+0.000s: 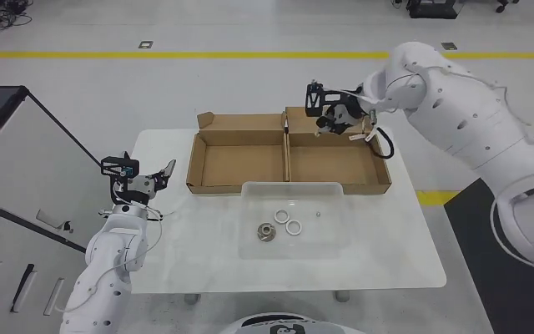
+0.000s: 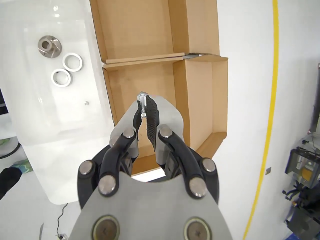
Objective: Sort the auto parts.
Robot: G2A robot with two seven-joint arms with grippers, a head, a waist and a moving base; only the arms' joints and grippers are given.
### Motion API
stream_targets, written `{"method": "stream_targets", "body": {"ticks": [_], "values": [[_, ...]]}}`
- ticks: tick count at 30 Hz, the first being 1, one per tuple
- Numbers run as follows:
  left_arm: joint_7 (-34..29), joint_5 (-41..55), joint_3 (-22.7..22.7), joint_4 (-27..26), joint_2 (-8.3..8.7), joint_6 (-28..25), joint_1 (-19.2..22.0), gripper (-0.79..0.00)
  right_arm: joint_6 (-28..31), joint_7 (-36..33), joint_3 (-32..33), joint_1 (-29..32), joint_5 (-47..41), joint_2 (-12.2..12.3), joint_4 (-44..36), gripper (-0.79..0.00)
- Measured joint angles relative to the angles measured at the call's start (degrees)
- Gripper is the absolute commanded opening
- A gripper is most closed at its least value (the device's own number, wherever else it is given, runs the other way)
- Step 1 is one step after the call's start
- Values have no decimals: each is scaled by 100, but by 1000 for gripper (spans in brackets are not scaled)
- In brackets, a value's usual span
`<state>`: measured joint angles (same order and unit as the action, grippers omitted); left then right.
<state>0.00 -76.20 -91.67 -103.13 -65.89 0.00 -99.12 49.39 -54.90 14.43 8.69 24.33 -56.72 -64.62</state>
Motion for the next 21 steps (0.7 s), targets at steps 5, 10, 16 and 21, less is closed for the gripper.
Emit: {"method": "stream_targets", "body": {"ticks": [5,10,16,21], "values": [[0,0,0,0,0,0,0,0,2,2,-470,-141,-2,-152,546,-785],[0,0,0,0,0,0,0,0,-35,-35,-468,56,157,-342,1107,-785],[0,0,0,0,0,0,0,0,-23,-22,-468,270,282,-583,1822,-785],[0,0,0,0,0,0,0,0,12,12,-468,448,304,-778,2417,-785]]}}
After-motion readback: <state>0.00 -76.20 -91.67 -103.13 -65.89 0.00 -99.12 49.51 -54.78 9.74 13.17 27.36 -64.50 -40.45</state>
